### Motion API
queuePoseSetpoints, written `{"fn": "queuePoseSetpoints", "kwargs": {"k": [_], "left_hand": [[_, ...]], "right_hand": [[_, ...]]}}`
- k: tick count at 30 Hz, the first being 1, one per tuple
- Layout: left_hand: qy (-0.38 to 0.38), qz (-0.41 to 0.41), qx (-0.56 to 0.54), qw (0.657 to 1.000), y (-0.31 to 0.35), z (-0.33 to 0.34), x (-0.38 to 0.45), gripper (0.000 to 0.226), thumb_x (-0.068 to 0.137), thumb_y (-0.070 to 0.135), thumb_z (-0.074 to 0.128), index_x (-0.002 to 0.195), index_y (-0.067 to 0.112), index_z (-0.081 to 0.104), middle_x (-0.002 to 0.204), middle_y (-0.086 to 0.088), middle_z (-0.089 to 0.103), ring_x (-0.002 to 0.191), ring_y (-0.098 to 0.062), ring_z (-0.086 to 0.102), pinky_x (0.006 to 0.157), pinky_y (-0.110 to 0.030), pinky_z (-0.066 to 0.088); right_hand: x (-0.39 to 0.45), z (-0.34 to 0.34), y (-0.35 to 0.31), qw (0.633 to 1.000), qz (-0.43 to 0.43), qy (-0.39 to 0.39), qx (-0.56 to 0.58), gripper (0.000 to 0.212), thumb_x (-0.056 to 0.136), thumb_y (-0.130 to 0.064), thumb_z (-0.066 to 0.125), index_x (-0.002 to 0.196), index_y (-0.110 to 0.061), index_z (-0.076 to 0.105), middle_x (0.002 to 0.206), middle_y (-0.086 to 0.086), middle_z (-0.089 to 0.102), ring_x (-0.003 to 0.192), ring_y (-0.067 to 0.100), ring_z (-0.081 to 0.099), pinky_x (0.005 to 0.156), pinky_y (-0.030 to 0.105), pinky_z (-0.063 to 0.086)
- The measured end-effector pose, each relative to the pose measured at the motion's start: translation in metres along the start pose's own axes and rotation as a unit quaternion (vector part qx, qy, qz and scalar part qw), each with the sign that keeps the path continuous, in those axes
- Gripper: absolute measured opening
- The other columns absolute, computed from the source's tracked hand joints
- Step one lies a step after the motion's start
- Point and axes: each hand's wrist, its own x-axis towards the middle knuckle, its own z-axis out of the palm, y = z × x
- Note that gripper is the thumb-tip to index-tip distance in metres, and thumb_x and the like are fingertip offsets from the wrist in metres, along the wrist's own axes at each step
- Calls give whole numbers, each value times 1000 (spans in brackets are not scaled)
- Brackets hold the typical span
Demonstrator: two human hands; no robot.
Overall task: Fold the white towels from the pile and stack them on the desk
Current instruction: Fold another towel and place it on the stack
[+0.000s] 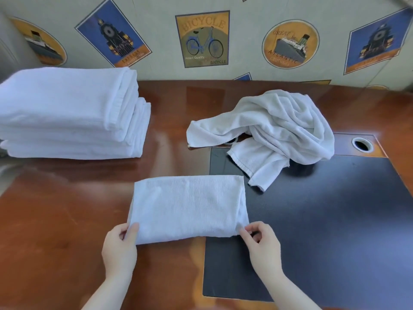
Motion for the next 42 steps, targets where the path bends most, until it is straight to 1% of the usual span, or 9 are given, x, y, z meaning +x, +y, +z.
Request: {"fn": "queuePoseSetpoints", "kwargs": {"k": [5,7,12,17,23,27,31,37,42], "left_hand": [[37,-39,-50,997,4,-5,5,17,95,18,58,105,8,66,96,-4,64,89,-23,56,80,-34,41],[24,-55,-34,998,7,-6,9,18,96,18,56,107,7,65,97,-5,63,90,-23,55,79,-34,41],[9,-53,-22,998,7,-3,8,16,96,19,56,103,9,64,94,-5,63,88,-23,56,76,-35,41],[5,-34,-10,999,4,-2,3,9,96,22,56,97,15,61,91,-1,63,87,-24,57,75,-35,43],[-3,-30,-1,1000,2,-2,6,7,96,23,55,94,18,59,89,1,62,85,-24,57,72,-35,43],[10,-36,-2,999,2,0,7,6,97,20,54,93,18,59,87,0,61,84,-24,56,72,-35,42],[9,-32,-4,999,1,0,6,5,95,18,55,93,17,59,87,0,61,84,-25,55,73,-34,40],[8,-24,2,1000,3,0,5,7,95,19,54,92,18,60,83,4,60,82,-24,56,71,-35,40],[1,-26,6,1000,7,1,0,6,96,18,53,94,17,59,87,0,60,84,-26,56,73,-35,42]], "right_hand": [[17,-14,-6,991,45,-72,108,11,91,-24,66,84,-18,59,63,-5,60,52,4,49,55,19,44],[21,-23,-5,991,23,-81,107,11,91,-15,65,85,-17,55,72,-3,59,54,5,50,54,19,45],[12,-21,-1,977,-125,-10,-171,14,86,-24,67,80,-33,58,94,-16,49,70,4,53,54,19,38],[6,7,-5,975,-106,-57,-185,11,97,-23,52,96,-29,62,98,-14,51,79,5,54,63,24,43],[11,12,-14,994,-48,-92,-44,12,92,-24,61,81,-27,60,78,-9,62,64,9,61,58,22,47],[9,0,0,986,82,4,145,11,91,-18,59,82,-12,59,57,1,64,49,13,61,58,31,56],[1,-6,12,957,144,40,248,11,87,-5,59,77,-3,55,65,5,62,55,15,64,53,27,53],[19,-21,-1,985,77,-62,139,7,85,-25,73,85,-18,70,58,-8,61,49,5,51,43,20,40],[23,-28,13,999,-19,-37,-5,18,93,-33,64,79,-23,62,70,-7,62,64,9,53,60,21,45]]}}
